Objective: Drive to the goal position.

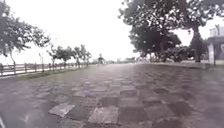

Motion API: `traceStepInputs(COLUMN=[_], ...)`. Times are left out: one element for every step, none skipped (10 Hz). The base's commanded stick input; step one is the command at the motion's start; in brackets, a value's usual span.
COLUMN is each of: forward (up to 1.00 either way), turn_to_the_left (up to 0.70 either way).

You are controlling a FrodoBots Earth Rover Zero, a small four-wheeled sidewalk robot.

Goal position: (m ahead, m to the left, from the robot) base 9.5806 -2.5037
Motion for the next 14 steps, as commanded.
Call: traceStepInputs(forward=[1.00,1.00,1.00,1.00,1.00,1.00,1.00,1.00,1.00,1.00,1.00,1.00,1.00,1.00], turn_to_the_left=[0.00,0.00,0.00,0.00,0.00,0.00,0.00,0.00,0.00,0.00,0.00,0.00,0.00,0.00])
